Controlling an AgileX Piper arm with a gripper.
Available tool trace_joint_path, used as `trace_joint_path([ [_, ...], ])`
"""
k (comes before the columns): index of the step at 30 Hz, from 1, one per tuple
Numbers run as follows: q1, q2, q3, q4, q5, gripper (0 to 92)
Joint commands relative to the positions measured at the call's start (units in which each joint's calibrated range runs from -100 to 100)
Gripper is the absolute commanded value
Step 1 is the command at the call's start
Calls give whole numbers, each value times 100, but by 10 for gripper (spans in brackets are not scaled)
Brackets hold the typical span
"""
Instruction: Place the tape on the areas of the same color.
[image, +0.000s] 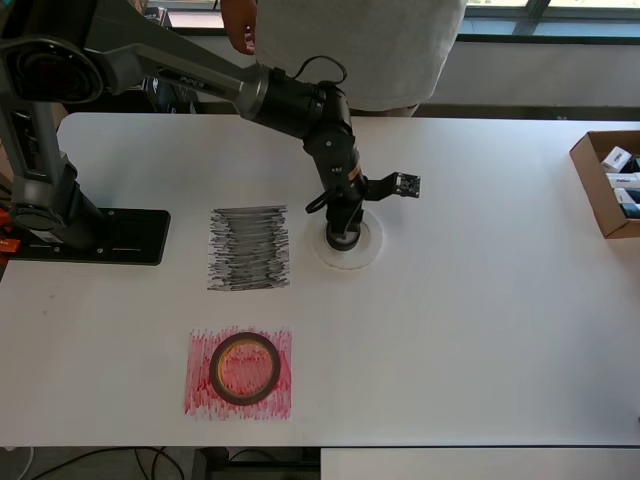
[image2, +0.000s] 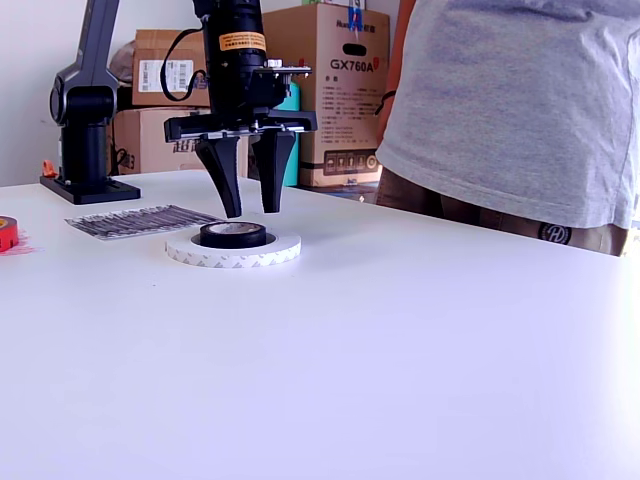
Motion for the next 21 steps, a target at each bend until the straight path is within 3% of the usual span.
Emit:
trace_joint_path([
  [1, 69, 65, 39, 57, 0, 470],
  [21, 37, 186, 112, 57, 9, 470],
])
